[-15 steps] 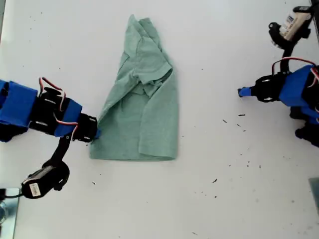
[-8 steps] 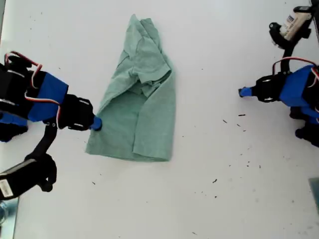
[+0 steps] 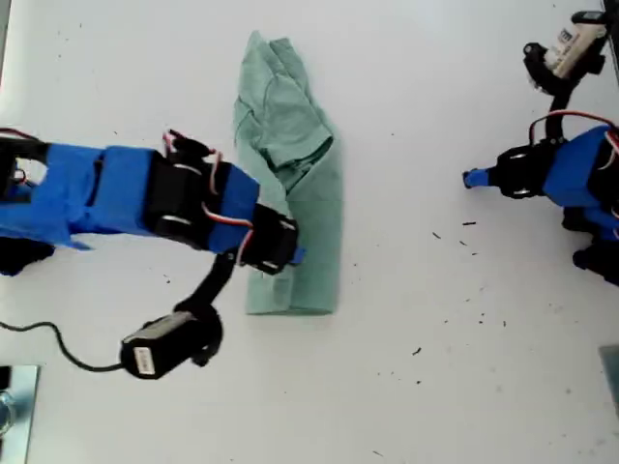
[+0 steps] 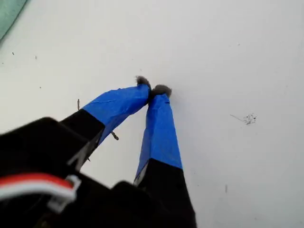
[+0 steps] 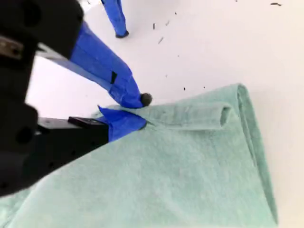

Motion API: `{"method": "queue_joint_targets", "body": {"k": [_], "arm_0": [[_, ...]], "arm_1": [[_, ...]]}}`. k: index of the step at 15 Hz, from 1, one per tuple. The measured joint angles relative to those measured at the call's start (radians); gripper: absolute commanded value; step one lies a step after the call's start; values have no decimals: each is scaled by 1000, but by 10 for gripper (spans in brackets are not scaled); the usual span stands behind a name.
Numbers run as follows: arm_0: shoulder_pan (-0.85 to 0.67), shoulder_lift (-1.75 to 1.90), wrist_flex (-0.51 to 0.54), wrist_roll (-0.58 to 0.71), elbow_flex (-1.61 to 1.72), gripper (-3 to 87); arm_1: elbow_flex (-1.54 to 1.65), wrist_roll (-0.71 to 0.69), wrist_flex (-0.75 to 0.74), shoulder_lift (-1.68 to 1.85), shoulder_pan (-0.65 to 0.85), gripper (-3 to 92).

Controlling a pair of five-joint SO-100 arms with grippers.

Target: Fold t shirt

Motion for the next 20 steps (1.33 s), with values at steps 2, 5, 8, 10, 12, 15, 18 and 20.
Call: {"method": "queue_joint_targets", "body": {"k": [2,5,8,10,12,15,18,20], "arm_0": [[-34,-31,-71,78,-35,278],[-44,118,-60,146,-34,220],[-114,499,80,146,54,219],[-161,738,121,120,299,205],[-173,1032,17,48,742,169],[-192,1434,-103,-95,1431,-2],[-179,1565,-107,-195,1632,-2],[-121,1388,-31,-206,1411,-2]], "arm_1": [[0,5,6,11,0,25],[2,5,6,15,0,25],[3,5,6,15,0,25],[3,5,6,15,0,25],[3,5,6,15,0,25],[3,8,6,15,0,25],[0,41,15,11,-57,25],[-172,80,69,-123,-161,24]]}}
